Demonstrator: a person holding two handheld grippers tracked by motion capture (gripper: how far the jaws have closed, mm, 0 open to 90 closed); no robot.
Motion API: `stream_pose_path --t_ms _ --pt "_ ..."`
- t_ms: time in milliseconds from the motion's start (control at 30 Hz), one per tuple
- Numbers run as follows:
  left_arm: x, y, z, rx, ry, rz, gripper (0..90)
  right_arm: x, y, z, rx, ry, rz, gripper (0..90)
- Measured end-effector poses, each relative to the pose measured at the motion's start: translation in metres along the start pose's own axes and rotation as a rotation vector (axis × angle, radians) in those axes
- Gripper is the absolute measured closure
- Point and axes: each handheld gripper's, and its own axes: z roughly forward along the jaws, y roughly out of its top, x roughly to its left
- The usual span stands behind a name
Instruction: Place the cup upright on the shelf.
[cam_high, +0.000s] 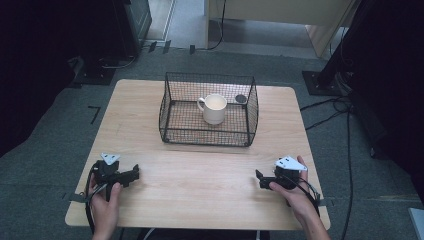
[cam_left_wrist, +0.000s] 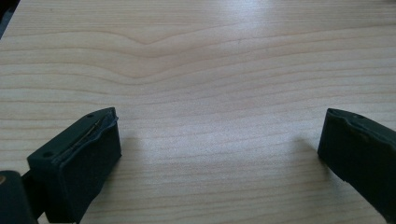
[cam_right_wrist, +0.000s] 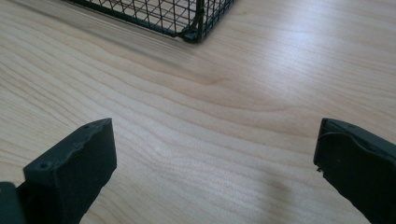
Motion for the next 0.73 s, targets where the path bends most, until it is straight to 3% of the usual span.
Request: stream_pose_path --t_ms 133,267,433,733 --pt "0.0 0.0 0.0 0.0 0.0 0.0 0.0 0.0028 -0.0068 0.0047 0.06 -0.048 -0.037 0.0" --pt "0.0 0.0 0.0 0.0 0.0 0.0 0.0 0.0027 -0.0086 0.0037 0.084 -0.042 -0.03 0.0" --pt "0.0 0.0 0.0 0.0 0.0 0.0 0.0 -0.0038 -0.0094 0.0051 0.129 0.013 0.033 0.0" --pt "0.0 0.0001 0.0 0.0 0.0 0.0 0.0 -0.0065 -0.008 0.007 0.127 0.037 0.012 0.0"
